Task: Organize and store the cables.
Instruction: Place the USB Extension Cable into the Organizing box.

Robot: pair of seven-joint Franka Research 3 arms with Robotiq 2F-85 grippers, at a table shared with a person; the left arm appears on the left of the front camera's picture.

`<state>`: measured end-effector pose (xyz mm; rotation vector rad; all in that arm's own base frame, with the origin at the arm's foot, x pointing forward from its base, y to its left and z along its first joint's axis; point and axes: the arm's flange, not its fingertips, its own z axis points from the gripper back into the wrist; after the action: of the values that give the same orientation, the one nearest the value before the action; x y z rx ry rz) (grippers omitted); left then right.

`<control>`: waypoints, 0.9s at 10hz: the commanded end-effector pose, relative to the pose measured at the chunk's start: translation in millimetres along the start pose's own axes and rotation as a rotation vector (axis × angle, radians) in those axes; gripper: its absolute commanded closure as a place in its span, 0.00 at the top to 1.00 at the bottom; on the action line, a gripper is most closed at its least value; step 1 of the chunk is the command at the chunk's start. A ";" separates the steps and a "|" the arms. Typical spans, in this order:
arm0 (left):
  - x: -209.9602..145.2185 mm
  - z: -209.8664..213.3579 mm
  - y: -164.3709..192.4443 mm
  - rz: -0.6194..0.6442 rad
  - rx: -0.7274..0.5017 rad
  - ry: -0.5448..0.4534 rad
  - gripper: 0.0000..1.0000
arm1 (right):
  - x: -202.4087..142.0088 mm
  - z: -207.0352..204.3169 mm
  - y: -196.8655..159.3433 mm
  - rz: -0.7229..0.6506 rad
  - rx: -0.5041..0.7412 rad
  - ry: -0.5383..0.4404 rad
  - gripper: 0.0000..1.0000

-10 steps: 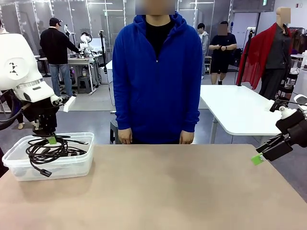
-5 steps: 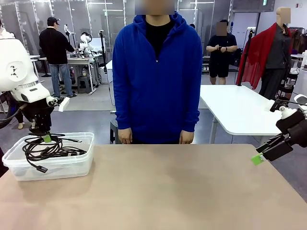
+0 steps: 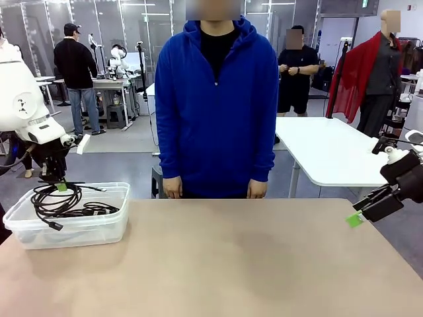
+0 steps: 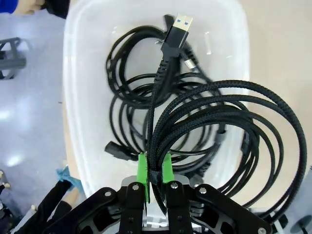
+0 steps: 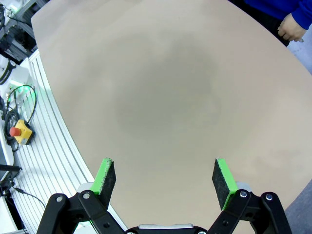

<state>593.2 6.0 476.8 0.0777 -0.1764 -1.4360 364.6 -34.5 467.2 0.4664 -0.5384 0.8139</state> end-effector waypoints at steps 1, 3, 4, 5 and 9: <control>-2.7 -16.0 23.9 0.009 0.023 0.004 0.13 | 0.2 0.9 1.1 0.001 0.002 0.002 1.00; 11.8 -35.8 32.4 -0.008 -0.007 0.013 0.13 | 0.2 0.9 1.1 0.001 0.002 0.002 1.00; 14.6 -43.7 30.3 0.000 -0.007 0.018 0.13 | 0.2 0.9 1.1 0.001 0.002 0.002 1.00; 15.8 -55.7 29.3 0.016 -0.007 0.024 0.13 | 0.2 0.9 1.1 0.001 0.002 0.002 1.00; 24.8 -96.3 24.7 0.032 -0.020 0.007 0.13 | 0.2 0.9 1.1 0.001 0.002 0.002 1.00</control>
<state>636.6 -17.2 395.4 0.0422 -0.1377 -1.4157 364.6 -34.6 467.2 0.4663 -0.5385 0.8136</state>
